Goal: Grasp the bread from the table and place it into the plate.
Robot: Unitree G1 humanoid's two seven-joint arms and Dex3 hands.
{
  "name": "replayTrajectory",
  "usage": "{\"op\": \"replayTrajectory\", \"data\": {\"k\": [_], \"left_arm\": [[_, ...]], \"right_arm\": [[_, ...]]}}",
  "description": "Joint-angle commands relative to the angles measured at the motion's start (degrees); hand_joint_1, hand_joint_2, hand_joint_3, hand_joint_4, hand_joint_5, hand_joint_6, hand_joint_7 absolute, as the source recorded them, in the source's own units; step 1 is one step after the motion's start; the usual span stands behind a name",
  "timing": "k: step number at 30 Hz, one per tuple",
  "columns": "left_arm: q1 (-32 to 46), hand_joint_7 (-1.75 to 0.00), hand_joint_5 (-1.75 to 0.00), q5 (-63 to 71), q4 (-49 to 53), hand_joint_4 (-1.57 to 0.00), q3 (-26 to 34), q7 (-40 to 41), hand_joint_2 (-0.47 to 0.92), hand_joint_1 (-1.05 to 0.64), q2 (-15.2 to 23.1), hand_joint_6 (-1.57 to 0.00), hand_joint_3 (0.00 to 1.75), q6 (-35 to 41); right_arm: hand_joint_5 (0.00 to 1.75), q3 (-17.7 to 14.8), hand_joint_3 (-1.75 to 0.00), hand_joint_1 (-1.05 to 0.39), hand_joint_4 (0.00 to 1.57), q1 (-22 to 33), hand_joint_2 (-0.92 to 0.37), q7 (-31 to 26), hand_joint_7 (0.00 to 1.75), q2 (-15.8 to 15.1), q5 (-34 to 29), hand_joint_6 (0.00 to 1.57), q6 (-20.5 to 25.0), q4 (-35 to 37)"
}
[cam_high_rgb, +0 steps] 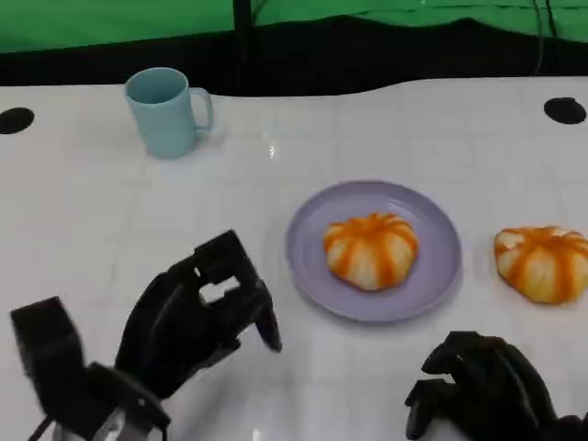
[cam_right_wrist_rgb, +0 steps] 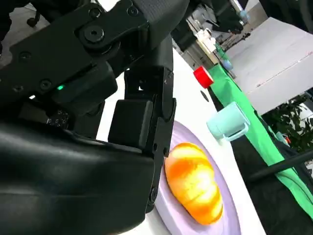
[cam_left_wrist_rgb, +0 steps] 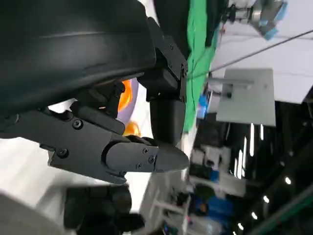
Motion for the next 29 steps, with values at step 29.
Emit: {"op": "replayTrajectory", "data": {"k": [29], "left_arm": [[1.1, -1.75, -1.75, -5.4, 6.2, -0.92, 7.9, -10.6, 0.92, -0.65, -3.2, -0.68, 0.23, 12.5]], "right_arm": [[0.77, -1.3, 0.00, -1.05, 1.57, -0.8, -0.72, 0.5, 0.39, -1.1, 0.7, 1.57, -0.5, 1.3]]}}
